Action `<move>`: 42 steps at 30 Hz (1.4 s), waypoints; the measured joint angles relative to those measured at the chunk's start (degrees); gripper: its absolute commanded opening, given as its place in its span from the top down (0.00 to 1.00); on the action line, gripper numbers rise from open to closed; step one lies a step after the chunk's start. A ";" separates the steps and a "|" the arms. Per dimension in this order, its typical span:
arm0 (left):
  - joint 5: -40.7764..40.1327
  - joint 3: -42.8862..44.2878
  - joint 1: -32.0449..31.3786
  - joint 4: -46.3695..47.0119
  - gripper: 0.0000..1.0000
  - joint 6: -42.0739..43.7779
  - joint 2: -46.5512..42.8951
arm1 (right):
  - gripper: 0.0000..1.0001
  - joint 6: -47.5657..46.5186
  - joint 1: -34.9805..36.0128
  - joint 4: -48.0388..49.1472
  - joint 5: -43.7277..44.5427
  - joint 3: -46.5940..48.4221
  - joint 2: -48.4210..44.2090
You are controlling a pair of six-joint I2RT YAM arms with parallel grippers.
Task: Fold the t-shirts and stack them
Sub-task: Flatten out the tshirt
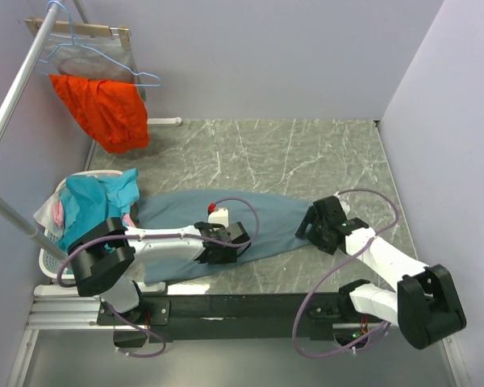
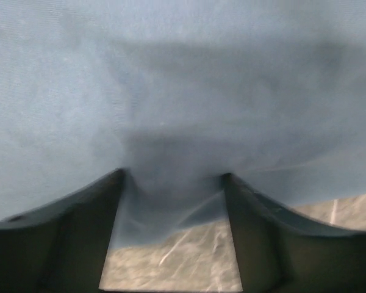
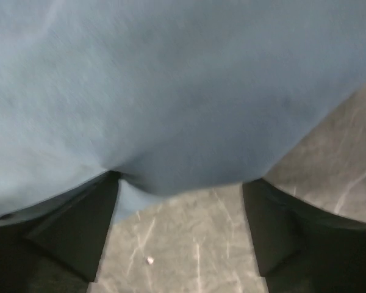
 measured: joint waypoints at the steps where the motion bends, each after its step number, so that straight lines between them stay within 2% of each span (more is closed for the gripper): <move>1: -0.61 0.11 -0.11 0.42 0.81 -0.31 0.28 | 0.42 -0.26 0.00 0.79 0.42 0.33 0.76; 2: -1.55 0.22 -0.15 1.20 0.94 -0.55 0.55 | 0.51 -0.59 0.00 1.18 0.87 0.87 1.68; 3: -2.12 0.26 -0.13 1.84 0.99 -1.05 0.74 | 0.69 -0.94 0.00 1.57 1.07 1.40 2.23; 4: -2.80 0.35 -0.11 2.56 0.99 -1.11 1.01 | 0.80 -1.31 0.00 1.92 1.33 1.97 2.71; 5: -3.19 0.48 -0.11 2.71 0.99 -1.25 1.14 | 0.99 -1.75 0.00 2.40 1.53 2.49 2.80; 9: -4.17 1.11 -0.13 1.86 0.99 -0.72 1.09 | 1.00 -3.67 0.09 2.56 1.29 3.61 -1.51; 13: -5.81 5.70 -0.13 -3.21 0.99 2.34 -1.27 | 1.00 -5.29 0.39 -1.18 2.23 6.21 -13.79; 17: -7.89 14.69 -0.09 -8.35 0.99 6.71 -8.90 | 1.00 -8.15 0.37 -5.01 4.04 14.29 -25.27; 21: -10.32 25.51 -0.09 -11.06 0.98 11.37 -17.22 | 1.00 -11.06 0.35 -8.02 5.14 23.76 -30.99; 23: -11.04 29.66 -0.09 -12.33 0.86 12.83 -20.11 | 1.00 -12.35 0.35 -9.14 5.11 26.99 -33.05; 24: -11.37 32.35 -0.09 -13.00 0.72 13.84 -21.86 | 1.00 -12.94 0.37 -9.55 4.90 28.41 -33.97; 26: -11.26 34.58 -0.13 -13.57 0.66 15.04 -23.39 | 1.00 -14.21 0.37 -10.36 4.04 31.26 -35.26; 30: -10.62 38.93 -0.04 -15.69 0.45 18.23 -24.90 | 1.00 -16.55 0.37 -11.56 4.66 35.52 -35.45; 32: -10.19 39.65 0.02 -16.83 0.48 19.50 -24.76 | 1.00 -17.75 0.37 -12.41 5.57 37.38 -34.36; 33: -10.16 39.65 0.02 -17.49 0.79 19.85 -24.22 | 1.00 -18.34 0.37 -12.59 6.12 38.25 -33.35; 34: -10.19 39.63 0.02 -18.34 0.92 20.04 -23.43 | 1.00 -18.82 0.37 -12.55 6.62 38.88 -32.11; 35: -10.21 39.34 0.09 -18.84 0.99 20.17 -22.32 | 1.00 -19.32 0.37 -12.46 7.02 39.12 -30.71; 39: -8.94 33.73 1.73 -18.34 0.98 21.27 -16.94 | 1.00 -20.65 0.37 -12.11 7.37 38.10 -25.22; 42: -5.38 27.06 2.73 -15.37 0.85 22.62 -12.57 | 1.00 -21.51 0.37 -11.52 7.85 36.09 -21.99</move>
